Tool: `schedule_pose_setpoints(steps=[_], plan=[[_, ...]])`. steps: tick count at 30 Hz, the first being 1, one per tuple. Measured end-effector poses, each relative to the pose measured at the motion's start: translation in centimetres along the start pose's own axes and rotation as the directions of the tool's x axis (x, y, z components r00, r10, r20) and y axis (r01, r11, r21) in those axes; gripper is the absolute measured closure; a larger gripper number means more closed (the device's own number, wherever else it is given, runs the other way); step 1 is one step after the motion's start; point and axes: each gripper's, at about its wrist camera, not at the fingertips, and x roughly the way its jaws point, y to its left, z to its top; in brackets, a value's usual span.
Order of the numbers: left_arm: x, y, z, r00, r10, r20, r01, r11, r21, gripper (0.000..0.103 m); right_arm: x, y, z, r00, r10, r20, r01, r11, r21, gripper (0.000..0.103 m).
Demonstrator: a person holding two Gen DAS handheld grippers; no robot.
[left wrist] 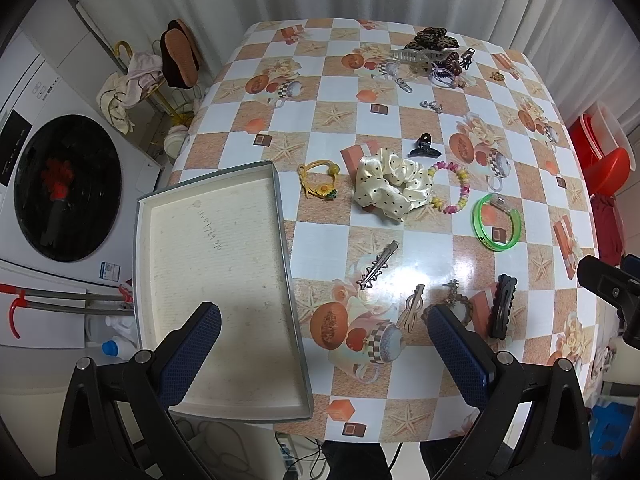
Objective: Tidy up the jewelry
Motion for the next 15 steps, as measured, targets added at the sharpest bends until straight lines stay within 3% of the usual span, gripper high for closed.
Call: schedule_pose_setpoints(steps=[15], plan=[[1.1,0.3,-0.8,1.0,-0.008,-0.026,0.007,1.0,-0.015,0.0,0.5,-0.5,-0.2,1.0,-0.001,-0.013,0.001,1.0,0.007,0.0]])
